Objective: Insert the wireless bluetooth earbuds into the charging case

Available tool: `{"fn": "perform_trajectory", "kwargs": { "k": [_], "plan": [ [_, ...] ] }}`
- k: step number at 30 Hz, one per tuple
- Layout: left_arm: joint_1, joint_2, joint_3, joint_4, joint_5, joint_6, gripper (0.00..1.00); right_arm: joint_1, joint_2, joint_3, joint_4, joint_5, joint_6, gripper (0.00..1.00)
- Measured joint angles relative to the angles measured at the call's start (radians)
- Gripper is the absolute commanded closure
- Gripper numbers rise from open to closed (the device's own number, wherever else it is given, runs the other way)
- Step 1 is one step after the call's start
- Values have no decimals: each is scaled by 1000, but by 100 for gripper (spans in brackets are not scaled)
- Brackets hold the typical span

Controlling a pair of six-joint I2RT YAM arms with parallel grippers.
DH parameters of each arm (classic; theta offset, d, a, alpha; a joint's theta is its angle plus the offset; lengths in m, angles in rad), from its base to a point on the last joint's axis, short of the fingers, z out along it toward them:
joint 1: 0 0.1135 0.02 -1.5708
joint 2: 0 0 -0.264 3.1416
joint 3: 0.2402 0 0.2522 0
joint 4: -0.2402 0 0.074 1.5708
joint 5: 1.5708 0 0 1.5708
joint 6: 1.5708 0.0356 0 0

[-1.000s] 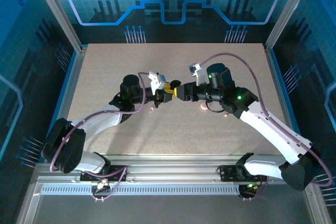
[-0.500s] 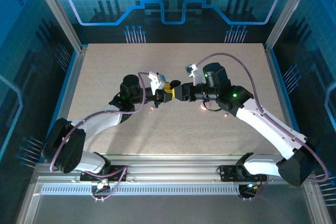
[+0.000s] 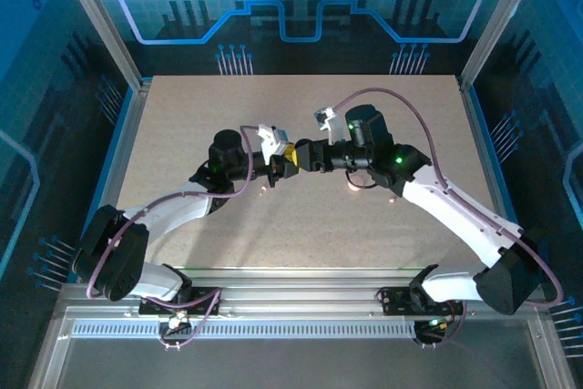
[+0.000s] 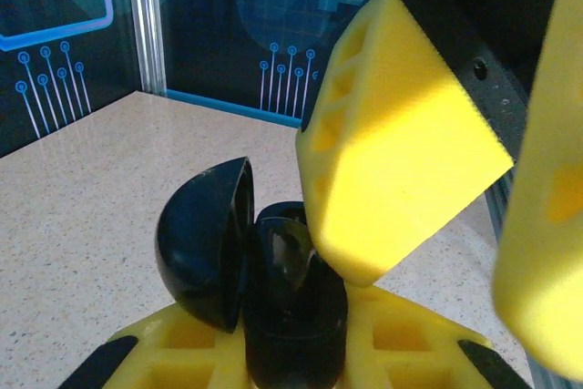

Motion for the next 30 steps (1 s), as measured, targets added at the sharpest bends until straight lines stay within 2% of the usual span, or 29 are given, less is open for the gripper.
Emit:
{"fn": "perform_trajectory", "kwargs": {
  "k": [11,19,24,30],
  "plan": [
    [0,-2,0,0,0,0,81,-1,-8,3,1,0,-15,59],
    [0,-4,0,0,1,2,81,-19,-116,18,-44,8,-34,58],
    [0,-8,-1,0,3,3,81,-78,-147,47,-124,50,-42,58],
    [0,-11,-5,-5,3,12,81,-155,-95,113,-275,98,-72,59]
  ]
}}
